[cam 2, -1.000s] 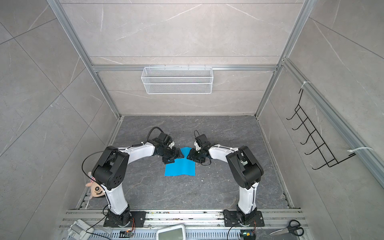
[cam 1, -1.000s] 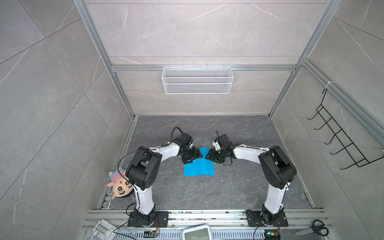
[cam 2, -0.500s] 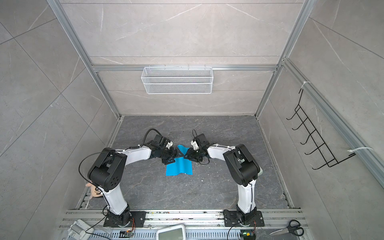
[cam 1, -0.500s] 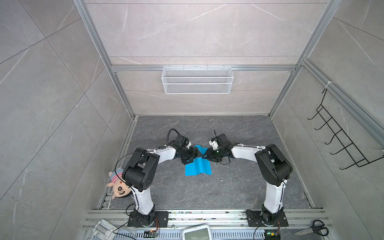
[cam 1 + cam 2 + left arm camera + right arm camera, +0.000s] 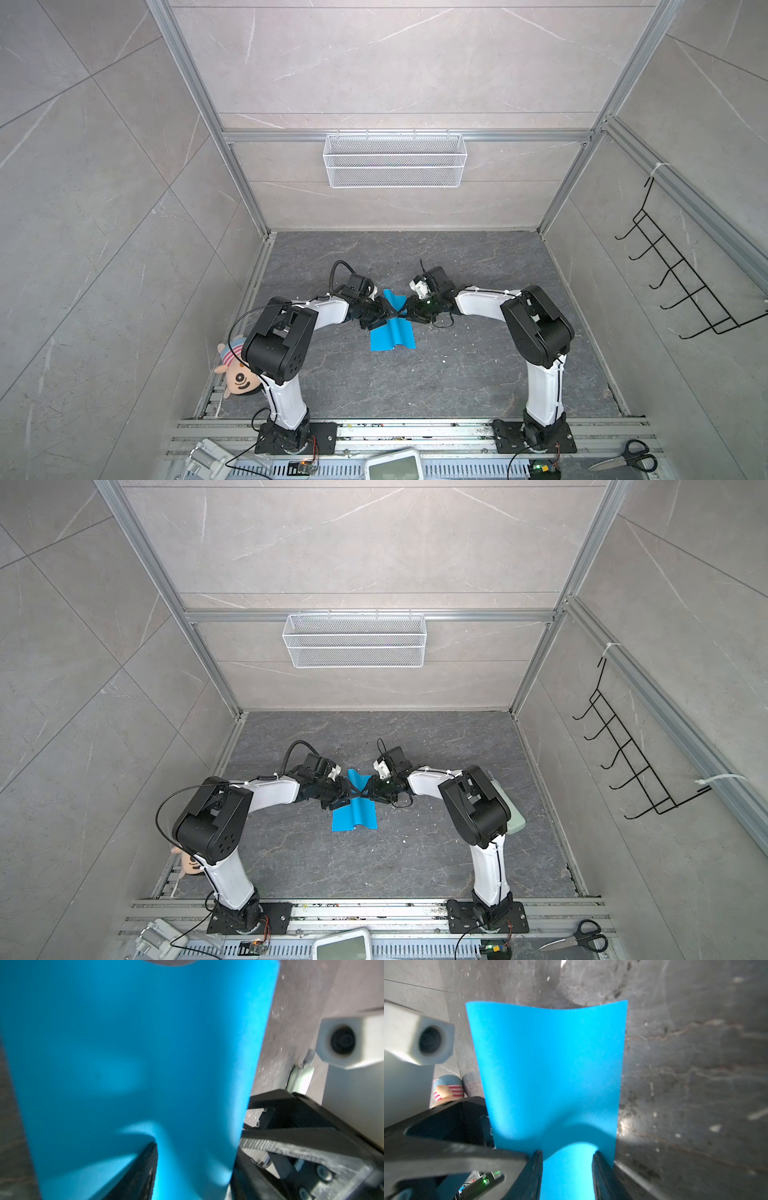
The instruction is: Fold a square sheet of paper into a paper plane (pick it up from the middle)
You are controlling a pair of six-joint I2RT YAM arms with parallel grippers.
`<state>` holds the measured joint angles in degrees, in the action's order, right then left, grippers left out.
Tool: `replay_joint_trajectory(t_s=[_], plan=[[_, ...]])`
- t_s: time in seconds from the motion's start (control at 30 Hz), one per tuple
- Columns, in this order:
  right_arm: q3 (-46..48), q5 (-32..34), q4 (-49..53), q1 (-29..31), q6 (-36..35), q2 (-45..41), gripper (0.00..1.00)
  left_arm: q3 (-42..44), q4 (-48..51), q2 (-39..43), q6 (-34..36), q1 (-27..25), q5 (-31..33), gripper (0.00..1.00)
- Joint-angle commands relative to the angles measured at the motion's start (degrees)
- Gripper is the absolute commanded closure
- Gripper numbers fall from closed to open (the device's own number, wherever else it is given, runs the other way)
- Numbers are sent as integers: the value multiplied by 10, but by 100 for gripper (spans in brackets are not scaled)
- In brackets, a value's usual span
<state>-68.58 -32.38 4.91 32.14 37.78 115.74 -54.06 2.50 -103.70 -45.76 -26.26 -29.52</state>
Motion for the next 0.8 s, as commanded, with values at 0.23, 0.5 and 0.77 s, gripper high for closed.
replay_joint_trajectory(t_s=[0.23, 0.5, 0.77], plan=[[96, 49, -68, -25, 47, -96, 55, 18, -80, 76, 5, 1, -60, 70], [146, 72, -40, -88, 12, -259, 44, 30, -213, 76, -96, 1, -150, 70], [121, 45, 28, -84, -52, -222, 39, -2, -94, 13, -55, 2, -123, 68]])
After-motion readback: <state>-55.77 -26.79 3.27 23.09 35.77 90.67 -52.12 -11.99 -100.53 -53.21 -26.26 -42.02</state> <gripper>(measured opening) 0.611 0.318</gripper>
